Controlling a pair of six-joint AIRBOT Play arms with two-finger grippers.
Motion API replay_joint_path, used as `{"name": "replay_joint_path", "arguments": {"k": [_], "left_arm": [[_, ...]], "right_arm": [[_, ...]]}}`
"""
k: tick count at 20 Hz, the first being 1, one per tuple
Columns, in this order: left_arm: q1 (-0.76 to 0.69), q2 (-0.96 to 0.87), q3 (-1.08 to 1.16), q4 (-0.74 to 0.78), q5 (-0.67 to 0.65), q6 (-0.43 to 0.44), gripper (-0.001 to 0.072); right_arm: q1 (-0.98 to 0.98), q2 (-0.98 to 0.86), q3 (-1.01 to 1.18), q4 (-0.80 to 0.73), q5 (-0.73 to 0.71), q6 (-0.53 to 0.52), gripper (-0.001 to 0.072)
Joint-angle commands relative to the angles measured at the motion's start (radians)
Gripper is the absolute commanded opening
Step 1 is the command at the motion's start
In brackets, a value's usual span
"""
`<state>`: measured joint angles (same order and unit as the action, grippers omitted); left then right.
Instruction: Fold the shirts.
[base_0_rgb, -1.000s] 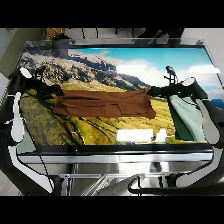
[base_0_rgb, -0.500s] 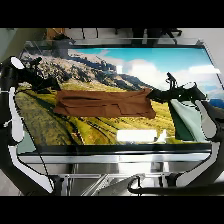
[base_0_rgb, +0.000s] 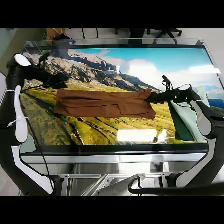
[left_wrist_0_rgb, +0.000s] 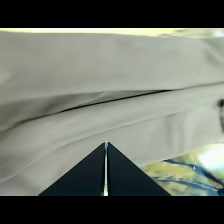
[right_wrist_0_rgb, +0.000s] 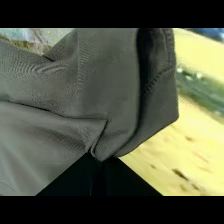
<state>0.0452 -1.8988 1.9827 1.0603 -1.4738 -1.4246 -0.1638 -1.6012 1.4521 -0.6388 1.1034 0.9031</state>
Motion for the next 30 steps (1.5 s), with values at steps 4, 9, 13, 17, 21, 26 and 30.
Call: {"name": "replay_joint_path", "arguments": {"k": [4,9,13,17,21,26,30], "left_arm": [[-0.337,-0.044,-0.163,-0.011,0.284,0.003,0.0015],[-0.567,-0.202,-0.07,-0.006,0.46,-0.037,0.0013],[-0.642,-0.343,0.109,-0.007,0.463,-0.12,0.0012],[-0.655,-0.344,0.068,-0.016,0.524,-0.129,0.0013],[-0.608,-0.276,0.068,-0.018,0.47,-0.129,0.0015],[-0.404,0.032,0.067,-0.143,0.209,0.006,0.0014],[-0.162,0.284,0.065,-0.414,0.059,0.064,0.0014]], "right_arm": [[-0.007,0.093,0.132,0.027,0.157,0.03,0.0017],[-0.05,0.145,0.38,0.027,0.357,0.152,0.0017],[-0.067,0.154,0.52,0.027,0.466,0.229,0.0017],[-0.065,0.164,0.521,0.027,0.471,0.237,0.0017],[-0.052,0.165,0.521,0.042,0.48,0.251,0.0017],[0.053,0.165,0.521,0.042,0.444,0.276,0.0017],[0.269,0.155,0.521,0.041,0.229,0.298,0.0017]]}}
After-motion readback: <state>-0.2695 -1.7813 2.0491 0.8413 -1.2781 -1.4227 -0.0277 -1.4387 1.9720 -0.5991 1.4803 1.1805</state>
